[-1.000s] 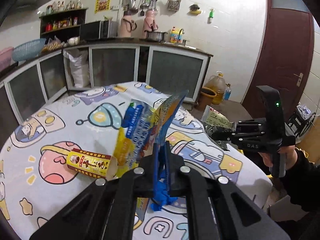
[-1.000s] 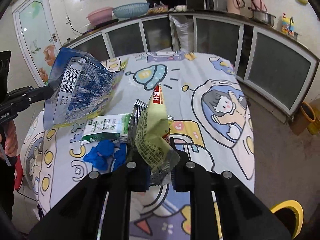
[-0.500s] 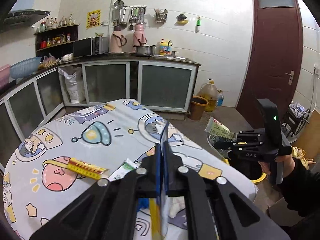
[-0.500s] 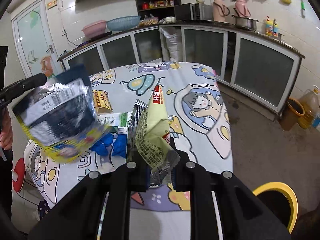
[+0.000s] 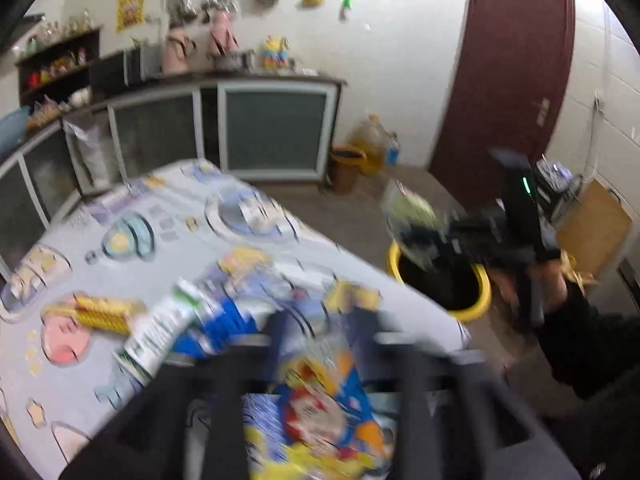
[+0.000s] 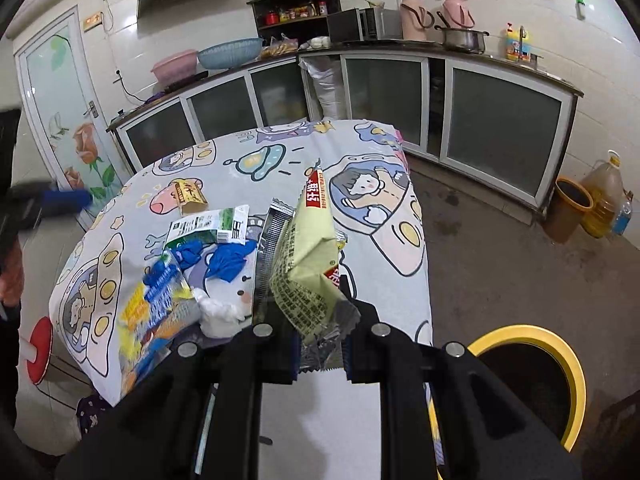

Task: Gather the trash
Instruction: 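Lift both held wrappers and carry them toward the bin, then lower both wrappers over the yellow bin and open both tools to drop them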

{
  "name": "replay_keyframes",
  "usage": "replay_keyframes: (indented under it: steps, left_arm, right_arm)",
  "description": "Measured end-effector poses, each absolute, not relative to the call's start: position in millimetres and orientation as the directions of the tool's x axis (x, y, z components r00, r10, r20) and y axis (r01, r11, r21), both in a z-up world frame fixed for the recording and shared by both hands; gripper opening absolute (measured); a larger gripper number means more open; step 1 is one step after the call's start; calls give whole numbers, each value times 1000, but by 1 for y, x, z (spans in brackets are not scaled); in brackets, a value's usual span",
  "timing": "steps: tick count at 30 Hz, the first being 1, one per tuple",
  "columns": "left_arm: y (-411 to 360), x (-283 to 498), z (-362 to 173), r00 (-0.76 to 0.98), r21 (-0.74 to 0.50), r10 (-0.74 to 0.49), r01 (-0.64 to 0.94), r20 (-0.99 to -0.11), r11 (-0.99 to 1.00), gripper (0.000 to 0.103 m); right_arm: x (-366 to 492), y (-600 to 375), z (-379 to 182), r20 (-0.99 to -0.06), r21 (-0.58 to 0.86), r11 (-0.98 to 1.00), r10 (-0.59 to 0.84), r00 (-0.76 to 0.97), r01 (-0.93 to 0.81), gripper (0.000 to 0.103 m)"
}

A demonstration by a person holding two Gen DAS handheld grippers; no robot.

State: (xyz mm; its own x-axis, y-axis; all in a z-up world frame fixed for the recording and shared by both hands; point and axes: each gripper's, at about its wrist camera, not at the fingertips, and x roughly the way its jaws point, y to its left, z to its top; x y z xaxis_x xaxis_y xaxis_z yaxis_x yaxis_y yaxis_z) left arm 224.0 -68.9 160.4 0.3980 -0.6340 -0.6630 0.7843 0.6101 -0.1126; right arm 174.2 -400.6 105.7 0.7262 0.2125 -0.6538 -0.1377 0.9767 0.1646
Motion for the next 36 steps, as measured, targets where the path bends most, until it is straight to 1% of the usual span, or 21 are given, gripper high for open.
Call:
replay_keyframes:
  steps: [1, 4, 7, 8, 12, 14, 15, 17, 19, 20, 21, 23, 26, 29, 36]
  left_arm:
    - [-68, 212, 151, 414, -78, -610, 783, -675, 617, 79]
    - [-71, 180, 120, 397, -1, -545, 808, -739, 590, 79]
    - [-83, 163, 89, 452, 104, -417, 766, -789, 634, 79]
    - [-87, 164, 78, 466, 121, -381, 745, -799, 656, 79]
    - [-105, 179, 52, 421, 89, -337, 725, -842, 684, 79]
    - [-115, 189, 40, 417, 103, -300, 712, -858, 695, 77]
    - [-118, 196, 33, 413, 106, -282, 702, -866, 704, 75]
    - [-118, 212, 20, 364, 53, -273, 679, -891, 733, 54]
    - [-117, 221, 14, 364, 48, -258, 654, -895, 755, 43]
    - [-114, 223, 13, 376, 56, -250, 642, -892, 765, 34]
    - [-109, 227, 14, 382, 45, -256, 627, -888, 778, 32]
    - [-98, 228, 24, 382, -1, -299, 615, -875, 789, 21]
    - [-88, 221, 43, 420, 13, -319, 622, -850, 783, 10]
    - [-79, 218, 61, 449, 18, -327, 610, -831, 792, 6]
    - [-52, 202, 112, 522, -1, -381, 589, -763, 808, 2]
  right_arm:
    - [174, -402, 105, -653, 167, 976, 213, 727, -136, 16]
    - [171, -401, 103, -653, 171, 975, 219, 725, -140, 16]
    - [171, -397, 101, -656, 165, 975, 220, 722, -148, 16]
    - [171, -395, 100, -658, 163, 975, 221, 720, -150, 16]
    - [171, -393, 98, -660, 170, 973, 229, 716, -155, 16]
    - [169, -392, 100, -660, 168, 973, 232, 715, -160, 16]
    - [168, -391, 100, -658, 161, 974, 227, 718, -160, 16]
    - [164, -392, 102, -656, 153, 975, 220, 722, -158, 16]
    - [162, -395, 103, -654, 157, 976, 219, 724, -153, 16]
    - [161, -397, 103, -654, 157, 976, 216, 725, -150, 16]
    - [160, -399, 103, -652, 156, 977, 214, 727, -147, 16]
    - [158, -402, 103, -650, 159, 977, 211, 730, -142, 16]
    - [155, -404, 102, -649, 161, 977, 210, 731, -138, 16]
    - [156, -403, 100, -651, 171, 976, 215, 728, -136, 16]
    - [151, -400, 103, -639, 181, 972, 231, 734, -148, 16]
